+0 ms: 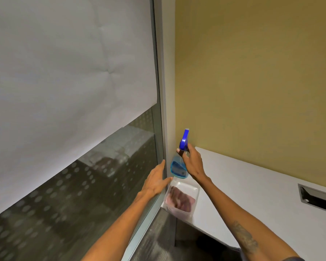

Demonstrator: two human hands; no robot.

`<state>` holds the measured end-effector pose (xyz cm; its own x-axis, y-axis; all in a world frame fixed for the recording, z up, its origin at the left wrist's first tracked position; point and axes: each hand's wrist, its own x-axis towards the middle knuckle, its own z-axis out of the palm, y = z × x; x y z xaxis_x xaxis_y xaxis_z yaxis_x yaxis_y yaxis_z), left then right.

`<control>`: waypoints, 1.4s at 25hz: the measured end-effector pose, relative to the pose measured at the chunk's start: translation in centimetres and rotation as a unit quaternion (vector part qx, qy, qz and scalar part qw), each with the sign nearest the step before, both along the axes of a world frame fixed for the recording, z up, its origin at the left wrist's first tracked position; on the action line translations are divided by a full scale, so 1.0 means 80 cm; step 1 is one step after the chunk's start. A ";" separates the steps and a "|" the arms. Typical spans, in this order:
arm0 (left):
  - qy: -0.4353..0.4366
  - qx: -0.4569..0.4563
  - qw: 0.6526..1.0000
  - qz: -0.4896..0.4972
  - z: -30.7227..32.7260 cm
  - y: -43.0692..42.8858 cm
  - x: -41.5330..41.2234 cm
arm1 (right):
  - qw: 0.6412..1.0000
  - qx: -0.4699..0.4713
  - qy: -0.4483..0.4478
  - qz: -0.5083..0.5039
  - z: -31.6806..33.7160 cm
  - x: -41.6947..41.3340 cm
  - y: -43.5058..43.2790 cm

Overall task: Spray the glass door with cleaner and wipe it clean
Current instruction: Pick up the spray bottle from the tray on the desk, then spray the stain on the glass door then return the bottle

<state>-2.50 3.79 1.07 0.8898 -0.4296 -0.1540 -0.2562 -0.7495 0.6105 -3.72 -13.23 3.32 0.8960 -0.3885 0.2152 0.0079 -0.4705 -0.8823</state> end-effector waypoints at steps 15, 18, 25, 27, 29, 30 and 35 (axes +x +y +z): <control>-0.150 -0.222 0.950 0.163 0.076 0.258 -0.281 | 0.978 -0.017 -0.119 0.170 0.134 -0.253 0.313; -0.193 -0.223 0.933 0.208 0.080 0.300 -0.340 | 0.968 -0.006 -0.123 0.220 0.156 -0.301 0.364; -0.214 -0.269 0.882 0.322 0.098 0.393 -0.506 | 0.934 0.017 -0.139 0.329 0.183 -0.442 0.477; -0.228 -0.277 0.869 0.342 0.111 0.415 -0.559 | 0.922 0.031 -0.141 0.360 0.190 -0.477 0.510; -0.257 -0.270 0.853 0.366 0.117 0.446 -0.602 | 0.908 0.056 -0.136 0.393 0.203 -0.513 0.550; -0.272 -0.260 0.844 0.382 0.121 0.463 -0.623 | 0.901 0.067 -0.139 0.405 0.211 -0.529 0.570; -0.317 -0.213 0.798 0.466 0.156 0.558 -0.712 | 0.867 0.098 -0.148 0.465 0.251 -0.603 0.685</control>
<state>-59.45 48.46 13.54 0.6942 0.5715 0.4375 -0.0672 -0.5538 0.8300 -51.95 41.60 23.42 0.7582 0.4174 0.5009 0.5436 0.0196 -0.8391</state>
